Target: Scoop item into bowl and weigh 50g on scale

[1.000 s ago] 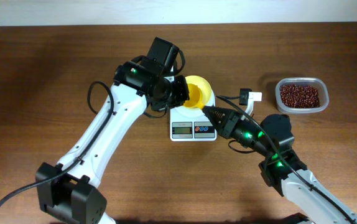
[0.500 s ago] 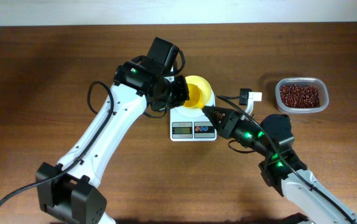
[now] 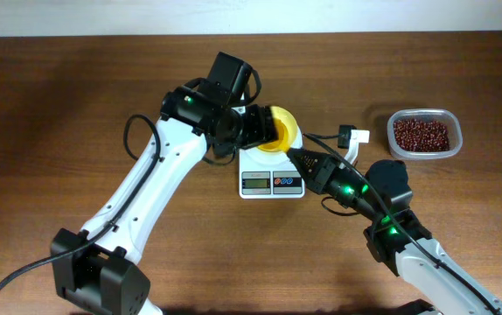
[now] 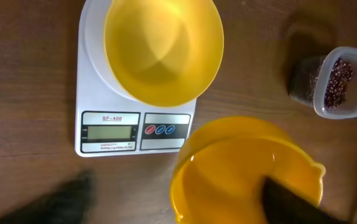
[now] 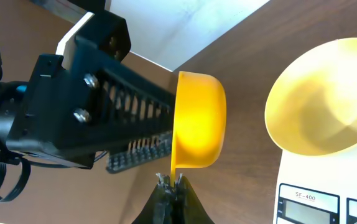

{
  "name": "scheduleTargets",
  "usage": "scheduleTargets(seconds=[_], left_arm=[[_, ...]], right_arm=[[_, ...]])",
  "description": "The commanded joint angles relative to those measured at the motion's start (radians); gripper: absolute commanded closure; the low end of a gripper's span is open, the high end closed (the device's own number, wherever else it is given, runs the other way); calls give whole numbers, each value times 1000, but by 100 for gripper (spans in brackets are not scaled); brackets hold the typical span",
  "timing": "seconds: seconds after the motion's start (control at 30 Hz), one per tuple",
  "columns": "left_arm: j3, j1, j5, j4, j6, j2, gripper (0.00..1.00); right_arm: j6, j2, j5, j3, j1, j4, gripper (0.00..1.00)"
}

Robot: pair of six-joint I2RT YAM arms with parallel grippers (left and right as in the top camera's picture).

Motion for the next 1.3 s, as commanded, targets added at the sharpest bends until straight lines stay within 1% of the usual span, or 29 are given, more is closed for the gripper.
scheduleTargets(seconds=[0.0, 0.2, 0.37, 0.5, 0.63, 0.77, 0.87, 0.93, 1.1, 1.13, 1.17, 1.2, 1.23, 1.27], left_arm=[[11, 0, -8, -1, 5, 9, 1], [11, 0, -7, -1, 5, 9, 1], [11, 0, -7, -1, 5, 9, 1], [11, 0, -7, -1, 5, 9, 1], [11, 0, -7, -1, 5, 9, 1], [11, 0, -7, 0, 5, 9, 1], [11, 0, -7, 0, 5, 9, 1], [11, 0, -7, 0, 5, 9, 1], [11, 0, -7, 3, 5, 9, 1], [11, 0, -7, 3, 5, 9, 1], [11, 0, -7, 4, 5, 9, 1], [11, 0, -7, 4, 5, 9, 1], [11, 0, -7, 4, 5, 9, 1], [11, 0, -7, 4, 5, 9, 1]], right_arm=[[-26, 5, 36, 16, 5, 0, 96], [-130, 5, 66, 16, -3, -3, 96], [-146, 5, 49, 16, -143, -4, 96], [-146, 4, -102, 16, -259, -4, 96], [-147, -15, -263, 16, -406, -4, 96], [-151, -58, -354, 16, -487, -5, 96], [-233, -90, -363, 16, -492, -26, 96], [-354, -91, -342, 16, -492, -80, 96], [-481, -114, -294, 58, -493, -88, 96], [-495, -121, -286, 74, -493, -110, 96], [-517, -130, -263, 103, -493, -174, 96], [-561, -140, -208, 156, -493, -338, 96], [-586, -142, -169, 190, -493, -442, 96], [-620, -142, -115, 238, -493, -583, 96]])
